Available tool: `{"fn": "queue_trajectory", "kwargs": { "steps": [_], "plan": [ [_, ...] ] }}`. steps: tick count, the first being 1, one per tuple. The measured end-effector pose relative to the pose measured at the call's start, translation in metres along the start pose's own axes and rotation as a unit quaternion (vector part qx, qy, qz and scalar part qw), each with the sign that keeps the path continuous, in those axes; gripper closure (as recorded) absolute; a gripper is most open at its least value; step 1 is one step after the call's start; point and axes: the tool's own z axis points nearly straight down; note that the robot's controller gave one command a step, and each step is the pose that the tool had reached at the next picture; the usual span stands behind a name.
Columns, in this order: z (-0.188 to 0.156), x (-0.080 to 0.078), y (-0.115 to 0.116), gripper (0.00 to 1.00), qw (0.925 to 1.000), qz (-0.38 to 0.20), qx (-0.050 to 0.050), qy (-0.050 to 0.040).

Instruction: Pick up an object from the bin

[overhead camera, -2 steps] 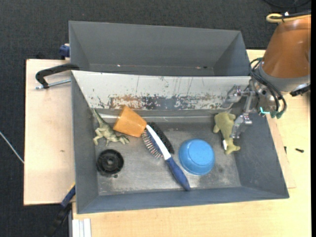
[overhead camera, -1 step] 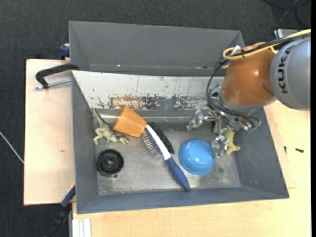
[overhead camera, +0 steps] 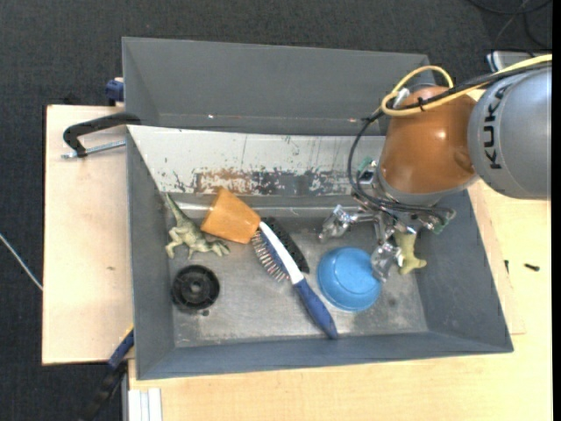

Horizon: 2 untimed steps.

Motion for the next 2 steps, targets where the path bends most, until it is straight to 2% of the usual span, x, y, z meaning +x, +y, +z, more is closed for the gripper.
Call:
{"fn": "queue_trajectory", "kwargs": {
  "steps": [1, 2],
  "plan": [
    [-0.006, -0.004, -0.004, 1.00, 0.9999, 0.000, 0.008, -0.0078],
    [-0.126, -0.014, 0.001, 1.00, 0.9995, -0.032, 0.003, -0.0050]
  ]
}}
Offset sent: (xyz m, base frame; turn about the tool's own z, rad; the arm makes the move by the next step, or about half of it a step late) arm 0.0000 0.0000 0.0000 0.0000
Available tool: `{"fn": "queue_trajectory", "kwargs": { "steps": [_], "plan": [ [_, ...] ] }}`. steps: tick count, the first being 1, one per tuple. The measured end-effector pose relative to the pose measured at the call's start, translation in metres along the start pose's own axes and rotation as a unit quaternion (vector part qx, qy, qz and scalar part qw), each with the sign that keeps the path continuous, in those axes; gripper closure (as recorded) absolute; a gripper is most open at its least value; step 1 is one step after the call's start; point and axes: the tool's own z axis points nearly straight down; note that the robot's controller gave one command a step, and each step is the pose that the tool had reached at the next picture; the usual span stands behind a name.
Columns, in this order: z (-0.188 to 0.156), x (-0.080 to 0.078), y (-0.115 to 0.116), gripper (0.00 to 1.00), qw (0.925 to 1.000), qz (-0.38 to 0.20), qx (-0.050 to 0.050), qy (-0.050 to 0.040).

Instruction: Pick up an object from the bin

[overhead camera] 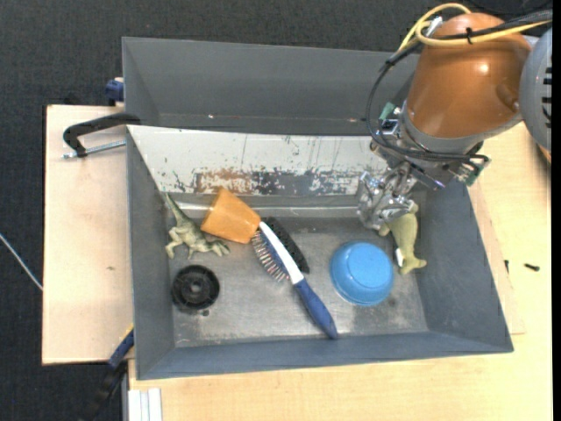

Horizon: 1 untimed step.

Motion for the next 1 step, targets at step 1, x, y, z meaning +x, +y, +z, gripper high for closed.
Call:
{"fn": "queue_trajectory", "kwargs": {
  "steps": [1],
  "plan": [
    [0.0700, 0.0174, 0.0142, 1.00, 0.9924, -0.123, -0.009, 0.0055]
  ]
}}
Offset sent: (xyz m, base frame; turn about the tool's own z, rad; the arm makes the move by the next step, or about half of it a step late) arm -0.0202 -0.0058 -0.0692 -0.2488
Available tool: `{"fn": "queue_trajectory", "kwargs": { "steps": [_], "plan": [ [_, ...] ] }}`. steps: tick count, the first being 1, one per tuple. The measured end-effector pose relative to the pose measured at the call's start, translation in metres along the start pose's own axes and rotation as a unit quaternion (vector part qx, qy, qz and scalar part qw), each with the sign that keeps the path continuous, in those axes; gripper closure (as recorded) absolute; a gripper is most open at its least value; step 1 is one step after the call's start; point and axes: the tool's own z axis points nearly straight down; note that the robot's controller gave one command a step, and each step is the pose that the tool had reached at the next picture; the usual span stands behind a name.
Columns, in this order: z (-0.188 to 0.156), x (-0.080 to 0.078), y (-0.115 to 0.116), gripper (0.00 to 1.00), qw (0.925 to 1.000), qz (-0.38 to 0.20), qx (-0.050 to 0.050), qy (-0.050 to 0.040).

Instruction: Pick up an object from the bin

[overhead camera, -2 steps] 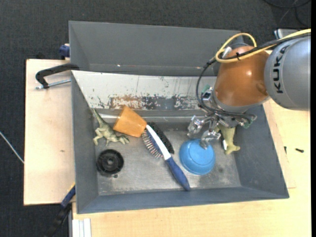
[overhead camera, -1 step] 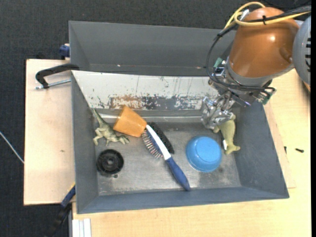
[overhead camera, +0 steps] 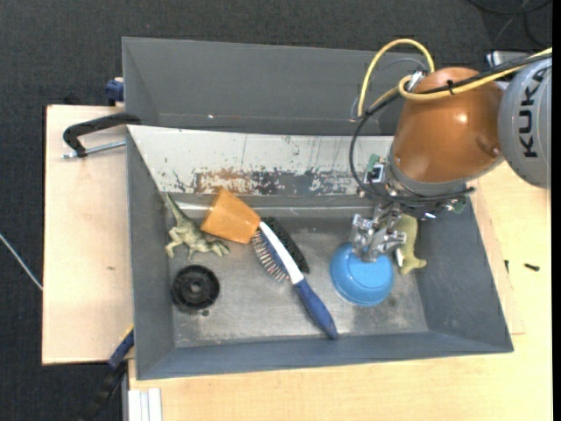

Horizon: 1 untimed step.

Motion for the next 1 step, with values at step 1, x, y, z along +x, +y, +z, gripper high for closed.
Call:
{"fn": "queue_trajectory", "kwargs": {
  "steps": [1],
  "plan": [
    [-0.0388, -0.0374, -0.0042, 1.00, 0.9995, 0.031, 0.006, -0.0044]
  ]
}}
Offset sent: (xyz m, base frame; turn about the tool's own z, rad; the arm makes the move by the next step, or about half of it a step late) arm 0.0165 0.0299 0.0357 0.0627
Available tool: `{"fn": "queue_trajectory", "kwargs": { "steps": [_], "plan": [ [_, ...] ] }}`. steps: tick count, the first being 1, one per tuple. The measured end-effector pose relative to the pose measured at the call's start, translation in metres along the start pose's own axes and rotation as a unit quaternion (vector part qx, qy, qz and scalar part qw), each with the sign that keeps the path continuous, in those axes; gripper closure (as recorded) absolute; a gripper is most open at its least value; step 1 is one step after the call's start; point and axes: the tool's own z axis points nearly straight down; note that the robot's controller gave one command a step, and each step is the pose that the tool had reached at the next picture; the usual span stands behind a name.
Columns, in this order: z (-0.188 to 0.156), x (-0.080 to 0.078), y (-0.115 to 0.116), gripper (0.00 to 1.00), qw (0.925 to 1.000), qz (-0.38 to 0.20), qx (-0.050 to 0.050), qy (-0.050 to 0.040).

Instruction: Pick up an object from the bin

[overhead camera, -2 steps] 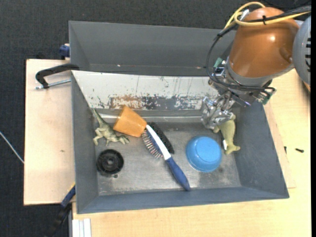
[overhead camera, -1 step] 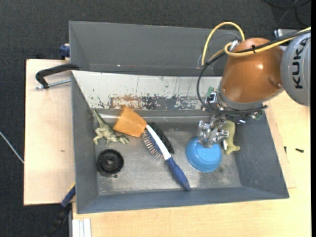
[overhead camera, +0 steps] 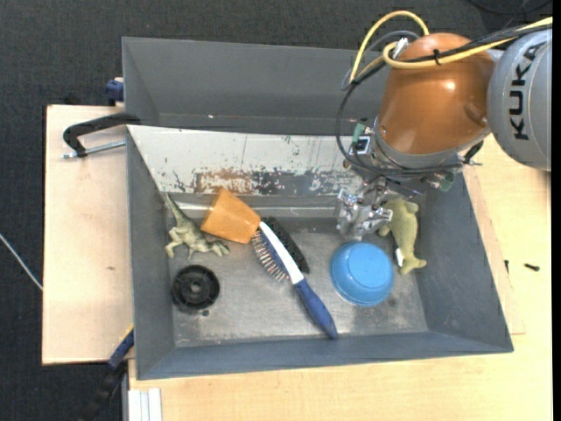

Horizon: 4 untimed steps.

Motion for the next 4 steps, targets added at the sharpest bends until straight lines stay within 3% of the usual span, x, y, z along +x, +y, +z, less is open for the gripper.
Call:
{"fn": "queue_trajectory", "kwargs": {
  "steps": [1, 2, 3, 4],
  "plan": [
    [0.025, -0.007, 0.022, 1.00, 0.9979, -0.064, -0.005, 0.0031],
    [-0.024, -0.013, 0.011, 1.00, 0.9981, -0.062, 0.001, 0.0000],
    [0.009, -0.043, 0.048, 1.00, 0.9972, 0.075, -0.004, 0.0029],
    [0.009, -0.042, 0.047, 0.00, 0.9972, 0.075, -0.003, 0.0030]
  ]
}}
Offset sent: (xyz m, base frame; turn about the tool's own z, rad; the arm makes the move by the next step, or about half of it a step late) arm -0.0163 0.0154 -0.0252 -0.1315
